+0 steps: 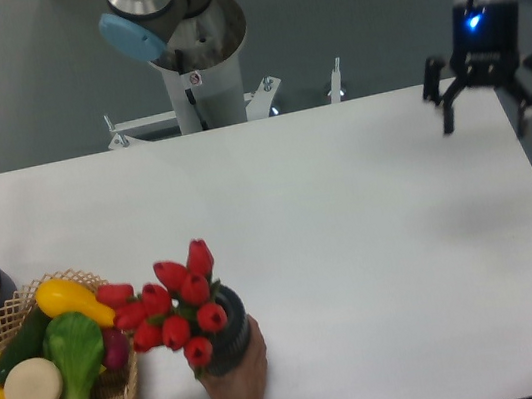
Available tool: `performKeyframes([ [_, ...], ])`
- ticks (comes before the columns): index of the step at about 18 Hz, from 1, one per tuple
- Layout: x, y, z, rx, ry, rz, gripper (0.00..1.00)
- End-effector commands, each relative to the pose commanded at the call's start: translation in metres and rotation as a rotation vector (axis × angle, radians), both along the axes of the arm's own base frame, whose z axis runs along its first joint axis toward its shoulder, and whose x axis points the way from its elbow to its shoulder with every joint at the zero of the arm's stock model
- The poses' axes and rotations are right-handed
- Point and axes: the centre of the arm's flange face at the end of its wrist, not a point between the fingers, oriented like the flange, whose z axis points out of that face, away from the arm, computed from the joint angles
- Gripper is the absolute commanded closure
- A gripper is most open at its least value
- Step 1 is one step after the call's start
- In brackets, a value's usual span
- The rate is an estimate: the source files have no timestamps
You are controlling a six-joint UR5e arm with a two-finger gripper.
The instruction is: Insert the flowers into the vase
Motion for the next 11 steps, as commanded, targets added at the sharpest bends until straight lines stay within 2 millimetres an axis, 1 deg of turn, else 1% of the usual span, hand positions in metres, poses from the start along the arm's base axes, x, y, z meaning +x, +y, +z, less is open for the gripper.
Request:
performKeyframes([
  [2,0.007,-0.026,0.017,-0.108,0.039,0.047,0.0],
  [4,0.011,-0.055,0.029,-0.177,0.044,0.06,0.0],
  [6,0.013,-0.094,0.042,-0.238,0.033,0.06,0.0],
  [8,0.019,-0.127,0.052,-0.278,-0.014,0.031,0.0],
  [11,0.036,-0.181,0.062,-0.317,-0.086,-0.025,0.0],
])
